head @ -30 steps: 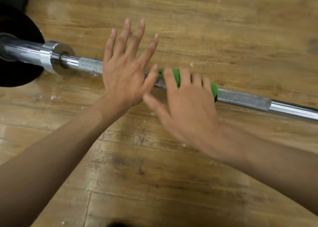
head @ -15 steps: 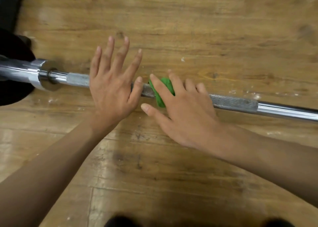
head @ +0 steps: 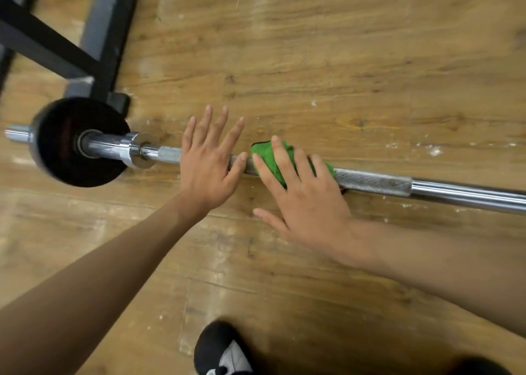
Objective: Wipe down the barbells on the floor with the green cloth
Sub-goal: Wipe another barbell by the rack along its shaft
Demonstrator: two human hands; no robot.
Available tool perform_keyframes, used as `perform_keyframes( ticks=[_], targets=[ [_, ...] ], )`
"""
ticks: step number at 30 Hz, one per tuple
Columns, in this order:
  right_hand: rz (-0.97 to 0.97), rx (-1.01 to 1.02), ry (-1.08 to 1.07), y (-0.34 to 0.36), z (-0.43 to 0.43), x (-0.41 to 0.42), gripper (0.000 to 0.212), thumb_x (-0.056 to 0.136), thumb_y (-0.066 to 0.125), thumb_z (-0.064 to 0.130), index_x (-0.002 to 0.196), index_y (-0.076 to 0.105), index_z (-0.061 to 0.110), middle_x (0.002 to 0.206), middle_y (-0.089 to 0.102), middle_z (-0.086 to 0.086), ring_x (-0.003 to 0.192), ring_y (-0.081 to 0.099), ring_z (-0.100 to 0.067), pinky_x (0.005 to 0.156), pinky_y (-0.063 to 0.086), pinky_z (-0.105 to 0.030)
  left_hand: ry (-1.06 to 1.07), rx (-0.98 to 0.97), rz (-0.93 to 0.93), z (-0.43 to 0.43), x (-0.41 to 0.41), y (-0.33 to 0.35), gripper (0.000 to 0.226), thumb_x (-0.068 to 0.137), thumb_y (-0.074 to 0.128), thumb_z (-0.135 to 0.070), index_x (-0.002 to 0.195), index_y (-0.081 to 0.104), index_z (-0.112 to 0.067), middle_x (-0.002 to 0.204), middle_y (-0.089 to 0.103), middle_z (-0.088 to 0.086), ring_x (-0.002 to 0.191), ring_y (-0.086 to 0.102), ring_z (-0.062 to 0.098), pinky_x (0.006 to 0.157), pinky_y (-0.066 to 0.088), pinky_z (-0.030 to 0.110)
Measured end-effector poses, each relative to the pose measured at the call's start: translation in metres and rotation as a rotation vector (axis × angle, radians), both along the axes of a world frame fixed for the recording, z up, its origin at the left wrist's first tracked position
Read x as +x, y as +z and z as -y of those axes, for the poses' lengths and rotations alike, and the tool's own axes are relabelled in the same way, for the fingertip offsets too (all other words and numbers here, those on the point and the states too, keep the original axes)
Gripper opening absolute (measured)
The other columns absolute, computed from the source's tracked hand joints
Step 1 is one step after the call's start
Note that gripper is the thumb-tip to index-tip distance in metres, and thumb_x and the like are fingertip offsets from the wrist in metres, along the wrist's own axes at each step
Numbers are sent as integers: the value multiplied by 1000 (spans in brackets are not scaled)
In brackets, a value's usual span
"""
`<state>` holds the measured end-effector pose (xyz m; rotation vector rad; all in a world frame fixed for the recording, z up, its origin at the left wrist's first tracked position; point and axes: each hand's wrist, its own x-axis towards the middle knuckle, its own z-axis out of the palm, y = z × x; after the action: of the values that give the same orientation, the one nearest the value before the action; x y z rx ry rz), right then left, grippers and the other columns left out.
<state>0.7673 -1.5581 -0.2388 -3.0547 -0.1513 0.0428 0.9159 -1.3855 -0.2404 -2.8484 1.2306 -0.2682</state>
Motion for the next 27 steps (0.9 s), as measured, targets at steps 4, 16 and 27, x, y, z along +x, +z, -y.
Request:
perform_keyframes(
  ticks=[4,16,27],
  targets=[
    [21,47,29,1,8,0,81,105,16,65,166,10,13,166,17,-31,134,42,-48,108,33,-56,6,85,-160,-5,-8,22,74,105,23,-64,166,24,-22,175,7,13,162,-1,32,130,-1,50],
    [15,37,27,7,24,8,78,106,8,64,167,-1,16,168,17,-27,134,42,-44,109,34,-52,-135,326,-98,-67,-27,131,75,104,28,-63,165,26,-20,175,7,14,162,0,33,131,5,51],
    [-31,-77,-41,7,21,17,74,107,19,61,166,15,18,162,28,-28,124,47,-43,100,36,-52,-321,336,-98,-105,40,100,73,107,19,-63,168,13,-22,175,3,14,162,-2,31,130,7,51]
  ],
)
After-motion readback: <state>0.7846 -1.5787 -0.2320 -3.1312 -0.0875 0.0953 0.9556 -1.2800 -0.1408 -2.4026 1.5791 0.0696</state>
